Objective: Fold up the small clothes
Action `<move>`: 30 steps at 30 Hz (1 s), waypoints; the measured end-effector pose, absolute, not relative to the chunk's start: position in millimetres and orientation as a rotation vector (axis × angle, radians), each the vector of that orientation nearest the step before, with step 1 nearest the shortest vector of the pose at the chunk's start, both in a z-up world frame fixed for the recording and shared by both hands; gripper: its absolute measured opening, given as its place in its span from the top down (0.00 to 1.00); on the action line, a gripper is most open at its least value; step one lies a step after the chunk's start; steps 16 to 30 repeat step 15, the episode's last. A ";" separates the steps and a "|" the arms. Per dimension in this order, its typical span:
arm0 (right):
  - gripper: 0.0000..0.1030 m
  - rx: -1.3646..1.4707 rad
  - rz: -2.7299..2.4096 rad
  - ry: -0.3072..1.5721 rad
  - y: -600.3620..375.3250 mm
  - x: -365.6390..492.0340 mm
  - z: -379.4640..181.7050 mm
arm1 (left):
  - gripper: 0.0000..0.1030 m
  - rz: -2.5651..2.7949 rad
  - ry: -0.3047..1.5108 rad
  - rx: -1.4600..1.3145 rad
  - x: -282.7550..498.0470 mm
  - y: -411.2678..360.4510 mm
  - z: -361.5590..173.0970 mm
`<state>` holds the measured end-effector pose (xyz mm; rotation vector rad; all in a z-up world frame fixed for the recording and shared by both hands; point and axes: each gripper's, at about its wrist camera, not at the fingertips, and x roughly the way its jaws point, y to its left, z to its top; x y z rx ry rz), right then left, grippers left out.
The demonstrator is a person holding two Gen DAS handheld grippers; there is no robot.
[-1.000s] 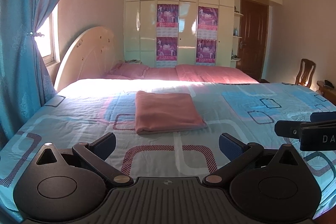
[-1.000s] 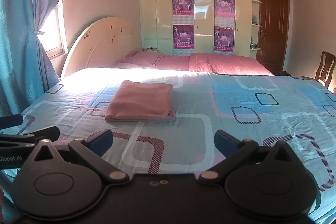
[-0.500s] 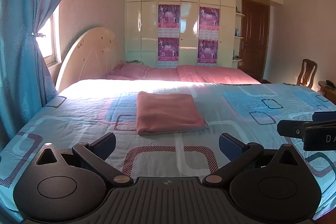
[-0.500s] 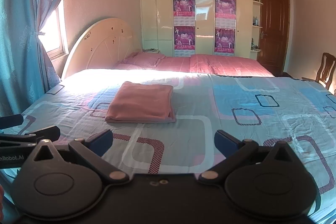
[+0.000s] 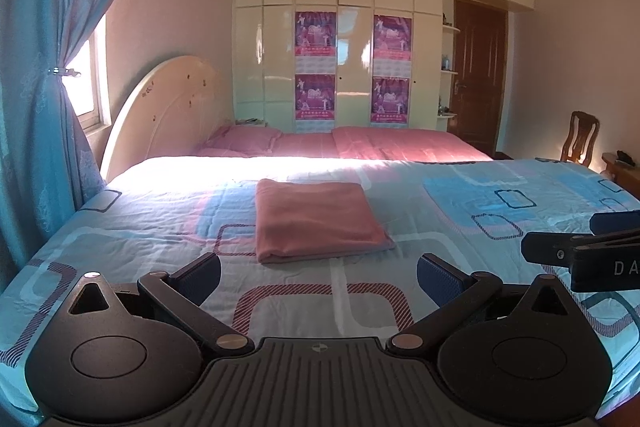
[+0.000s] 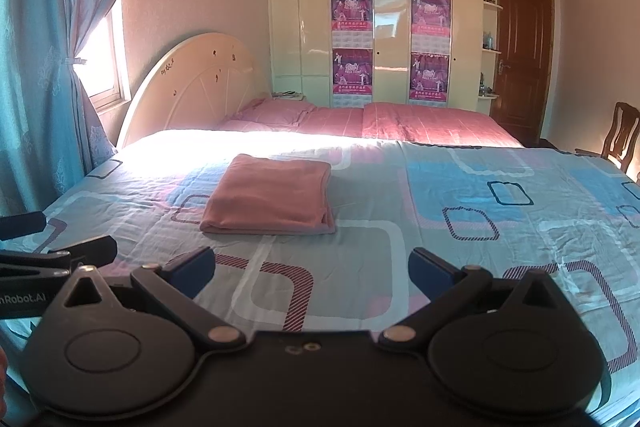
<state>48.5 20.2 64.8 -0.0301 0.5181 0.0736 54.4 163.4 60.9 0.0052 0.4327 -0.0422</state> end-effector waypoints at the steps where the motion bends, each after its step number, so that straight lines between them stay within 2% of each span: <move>1: 0.01 -0.029 0.074 0.519 19.8 48.6 64.8 | 0.00 -0.046 0.433 0.005 54.3 163.4 60.6; 30: 0.01 -0.035 0.076 0.520 18.4 51.5 65.5 | 0.00 -0.032 0.425 0.015 59.6 167.3 60.2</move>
